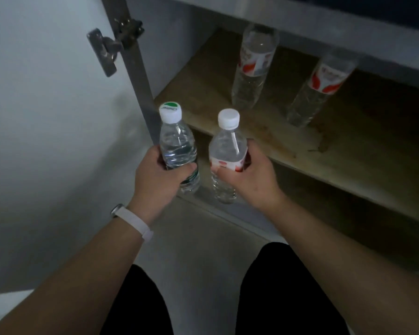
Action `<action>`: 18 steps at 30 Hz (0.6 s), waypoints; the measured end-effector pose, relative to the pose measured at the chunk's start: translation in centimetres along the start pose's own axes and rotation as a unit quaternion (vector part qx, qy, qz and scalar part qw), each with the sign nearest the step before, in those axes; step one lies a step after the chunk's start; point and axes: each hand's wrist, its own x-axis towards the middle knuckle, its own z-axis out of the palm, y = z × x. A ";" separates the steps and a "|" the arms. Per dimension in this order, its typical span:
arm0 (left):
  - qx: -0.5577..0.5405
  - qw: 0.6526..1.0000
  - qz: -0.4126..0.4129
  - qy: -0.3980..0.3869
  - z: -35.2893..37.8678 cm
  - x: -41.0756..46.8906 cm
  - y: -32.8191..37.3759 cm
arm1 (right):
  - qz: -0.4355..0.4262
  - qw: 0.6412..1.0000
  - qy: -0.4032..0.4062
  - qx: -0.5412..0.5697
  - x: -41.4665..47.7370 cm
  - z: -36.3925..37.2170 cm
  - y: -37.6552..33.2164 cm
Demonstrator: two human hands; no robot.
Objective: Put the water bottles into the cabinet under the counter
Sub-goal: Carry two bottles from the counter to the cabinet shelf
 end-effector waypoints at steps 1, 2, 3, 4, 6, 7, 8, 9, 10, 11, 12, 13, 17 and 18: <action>-0.005 1.000 0.007 0.003 0.1 0.2 -0.1 | -0.013 1.000 -0.001 0.004 0.5 0.2 0.2; -0.010 1.000 0.017 0.003 0.1 0.5 0.0 | -0.025 1.000 0.000 0.007 0.9 0.4 0.2; -0.019 0.999 0.027 0.001 0.1 0.8 0.3 | -0.035 0.999 0.001 0.012 1.3 0.4 0.0; -0.031 0.999 0.038 0.000 0.0 1.0 0.6 | -0.044 0.999 0.003 0.017 1.6 0.2 -0.3; -0.050 0.997 0.055 0.007 -0.3 1.4 1.7 | -0.061 0.998 0.009 0.025 2.1 -0.3 -1.3; -0.054 0.997 0.063 0.010 -0.5 1.6 2.5 | -0.070 0.997 0.015 0.031 2.3 -0.7 -1.9; -0.058 0.996 0.070 0.010 -0.7 1.8 3.3 | -0.079 0.996 0.022 0.039 2.6 -1.1 -2.5; -0.061 0.995 0.076 0.010 -0.9 2.1 4.0 | -0.087 0.995 0.030 0.042 2.9 -1.4 -3.1; -0.062 0.995 0.081 0.008 -1.1 2.4 4.7 | -0.093 0.994 0.036 0.041 3.2 -1.8 -3.7; -0.063 0.994 0.086 0.006 -1.2 2.8 5.5 | -0.098 0.994 0.038 0.036 3.5 -2.1 -4.2; -0.065 0.994 0.090 0.003 -1.4 3.3 6.1 | -0.101 0.994 0.036 0.029 3.9 -2.4 -4.7; -0.067 0.993 0.092 -0.001 -1.5 3.8 6.8 | -0.102 0.994 0.032 0.022 4.3 -2.7 -5.2; -0.063 0.992 0.111 -0.013 -1.4 6.2 8.8 | -0.108 0.993 0.041 0.009 5.9 -3.5 -6.0; -0.064 0.991 0.114 -0.015 -1.2 6.8 9.1 | -0.107 0.993 0.050 0.008 6.3 -3.6 -6.0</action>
